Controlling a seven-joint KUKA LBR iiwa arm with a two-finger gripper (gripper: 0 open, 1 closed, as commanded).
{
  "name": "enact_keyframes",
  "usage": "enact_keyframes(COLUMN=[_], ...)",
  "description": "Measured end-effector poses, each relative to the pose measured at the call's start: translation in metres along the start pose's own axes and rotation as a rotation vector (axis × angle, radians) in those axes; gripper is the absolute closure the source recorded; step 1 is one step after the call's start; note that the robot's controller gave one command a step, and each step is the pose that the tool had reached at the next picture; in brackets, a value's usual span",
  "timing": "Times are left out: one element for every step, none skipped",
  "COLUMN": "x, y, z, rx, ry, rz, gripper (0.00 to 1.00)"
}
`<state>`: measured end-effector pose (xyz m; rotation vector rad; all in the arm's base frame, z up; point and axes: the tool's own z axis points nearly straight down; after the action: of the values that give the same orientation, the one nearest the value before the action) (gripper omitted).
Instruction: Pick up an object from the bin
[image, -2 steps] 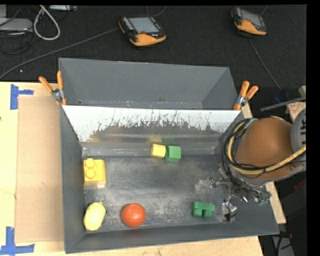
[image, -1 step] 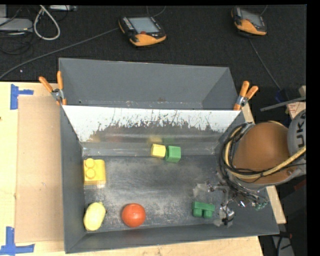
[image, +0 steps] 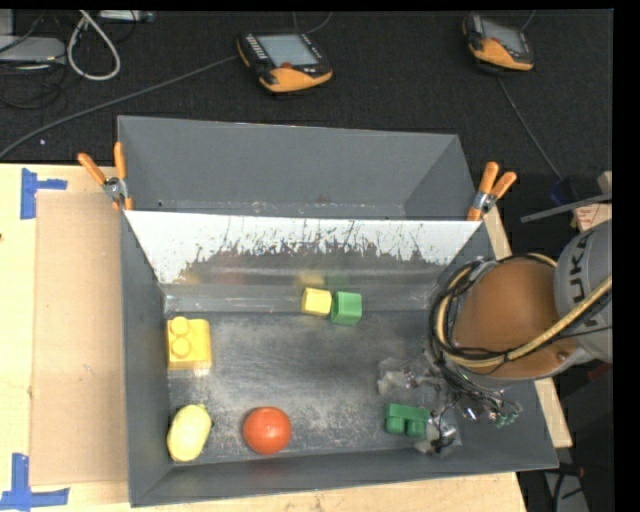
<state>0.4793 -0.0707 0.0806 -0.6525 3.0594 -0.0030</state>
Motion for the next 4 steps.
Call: enact_keyframes(x=[0.005,0.005,0.007,0.005], y=[0.001,0.001,0.003,0.002], z=[0.011,0.011,-0.016,-0.054], rx=[-0.006,-0.006,-0.012,-0.009], ry=[0.015,0.015,0.026,0.019], rz=[0.266,0.266,0.265,0.265], gripper=[1.00,1.00,1.00,1.00])
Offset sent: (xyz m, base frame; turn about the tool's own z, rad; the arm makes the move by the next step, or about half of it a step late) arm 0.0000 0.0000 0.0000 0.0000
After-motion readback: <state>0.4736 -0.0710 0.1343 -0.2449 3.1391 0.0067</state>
